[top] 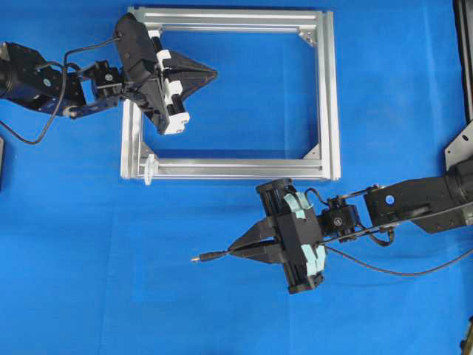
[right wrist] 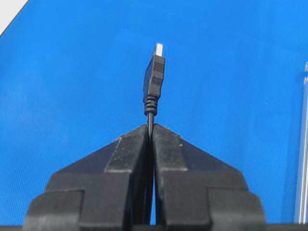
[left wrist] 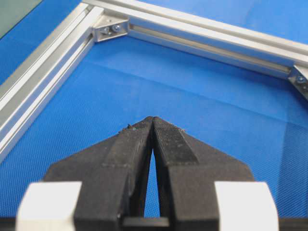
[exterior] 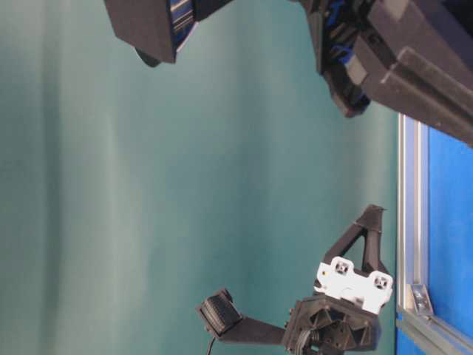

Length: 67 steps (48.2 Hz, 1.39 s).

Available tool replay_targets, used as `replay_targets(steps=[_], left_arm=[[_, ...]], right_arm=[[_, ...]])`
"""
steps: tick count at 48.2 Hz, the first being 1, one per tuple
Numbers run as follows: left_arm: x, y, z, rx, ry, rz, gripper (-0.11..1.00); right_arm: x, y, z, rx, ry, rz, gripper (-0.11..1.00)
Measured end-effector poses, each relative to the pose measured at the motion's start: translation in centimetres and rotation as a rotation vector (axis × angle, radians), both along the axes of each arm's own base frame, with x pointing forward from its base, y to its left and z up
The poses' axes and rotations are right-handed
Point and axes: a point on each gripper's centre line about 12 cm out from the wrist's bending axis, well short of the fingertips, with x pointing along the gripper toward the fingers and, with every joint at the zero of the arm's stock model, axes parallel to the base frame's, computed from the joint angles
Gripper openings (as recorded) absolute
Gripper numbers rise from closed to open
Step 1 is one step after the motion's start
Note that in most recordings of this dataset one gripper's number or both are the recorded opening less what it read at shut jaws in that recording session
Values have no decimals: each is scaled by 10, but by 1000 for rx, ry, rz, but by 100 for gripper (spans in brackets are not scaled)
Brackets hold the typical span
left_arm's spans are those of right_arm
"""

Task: Insert the wire through the string loop located on the left side.
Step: 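Carry the held plug left toward the white zip-tie loop on the frame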

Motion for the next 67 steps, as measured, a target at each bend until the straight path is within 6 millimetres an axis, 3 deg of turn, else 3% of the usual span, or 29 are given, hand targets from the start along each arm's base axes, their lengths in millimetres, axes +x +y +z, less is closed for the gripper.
replay_targets(steps=[33,44,61,67], left_arm=[[0,0,1,0,-1,0,0],[0,0,0,0,1,0,0],[0,0,0,0,0,0,0],[0,0,0,0,0,0,0]], right_arm=[[0,-5,-2,-2,6,-12,-1],[1,-34,-8,-7,24,-83,-1],[-1,-96,-17,-8,53,-242,-1],[-2,-105,-18,-6,60,-268,-1]])
